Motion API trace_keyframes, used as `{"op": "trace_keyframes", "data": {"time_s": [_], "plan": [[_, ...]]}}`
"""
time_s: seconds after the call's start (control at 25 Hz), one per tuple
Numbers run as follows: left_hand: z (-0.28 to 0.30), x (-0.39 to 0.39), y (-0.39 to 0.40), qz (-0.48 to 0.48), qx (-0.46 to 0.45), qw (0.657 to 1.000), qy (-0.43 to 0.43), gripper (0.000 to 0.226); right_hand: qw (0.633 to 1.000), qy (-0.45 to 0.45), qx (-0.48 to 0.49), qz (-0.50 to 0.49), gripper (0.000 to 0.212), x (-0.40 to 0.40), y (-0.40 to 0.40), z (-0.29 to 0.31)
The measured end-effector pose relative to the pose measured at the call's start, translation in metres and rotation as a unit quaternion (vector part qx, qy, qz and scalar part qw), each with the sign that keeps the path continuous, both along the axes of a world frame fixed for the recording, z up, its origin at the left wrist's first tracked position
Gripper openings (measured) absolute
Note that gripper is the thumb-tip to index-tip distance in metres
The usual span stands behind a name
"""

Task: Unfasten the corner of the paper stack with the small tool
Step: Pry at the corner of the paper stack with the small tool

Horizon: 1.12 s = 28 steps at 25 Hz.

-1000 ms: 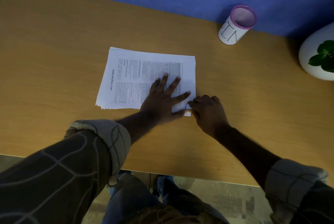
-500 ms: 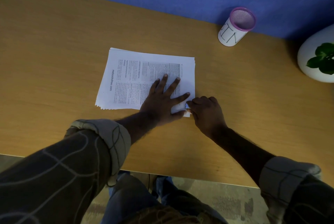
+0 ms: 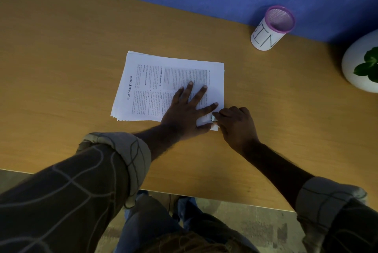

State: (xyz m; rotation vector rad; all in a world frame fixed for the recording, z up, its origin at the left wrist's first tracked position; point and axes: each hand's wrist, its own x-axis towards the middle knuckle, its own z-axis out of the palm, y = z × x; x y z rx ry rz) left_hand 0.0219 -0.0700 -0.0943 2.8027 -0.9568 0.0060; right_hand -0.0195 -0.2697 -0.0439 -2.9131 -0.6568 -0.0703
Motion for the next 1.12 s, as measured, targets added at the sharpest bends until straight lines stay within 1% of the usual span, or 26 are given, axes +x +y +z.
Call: {"op": "trace_keyframes", "data": {"time_s": [0.12, 0.4, 0.52, 0.6, 0.68, 0.8, 1.0, 1.12], "plan": [[0.000, 0.001, 0.000, -0.001, 0.002, 1.000, 0.003, 0.071, 0.999, 0.004, -0.010, 0.037, 0.028, 0.007, -0.006, 0.002], [0.000, 0.001, -0.001, 0.004, 0.008, 1.000, 0.013, 0.074, 0.998, 0.018, 0.004, 0.059, 0.030, 0.005, -0.010, -0.002], [0.000, 0.001, 0.000, 0.005, 0.004, 1.000, 0.011, 0.075, 0.999, 0.033, 0.024, 0.018, 0.024, 0.002, -0.012, -0.003], [-0.001, 0.000, 0.001, 0.004, 0.003, 1.000, 0.004, 0.075, 0.997, 0.048, 0.047, -0.035, 0.027, 0.000, -0.014, -0.002], [-0.003, 0.001, 0.001, 0.001, 0.002, 1.000, 0.002, 0.074, 0.994, 0.062, 0.065, -0.057, 0.027, 0.002, -0.016, 0.000], [-0.004, 0.002, 0.001, -0.003, 0.001, 1.000, -0.008, 0.073, 0.996, 0.070, 0.043, -0.019, 0.018, 0.005, -0.014, 0.004], [-0.006, 0.002, 0.000, -0.002, 0.010, 1.000, -0.002, 0.074, 0.998, 0.061, 0.005, 0.011, 0.020, 0.008, -0.010, 0.007], [-0.005, 0.001, 0.001, -0.002, 0.004, 1.000, 0.001, 0.071, 0.998, 0.053, 0.014, 0.002, 0.019, 0.009, -0.007, 0.006]]}}
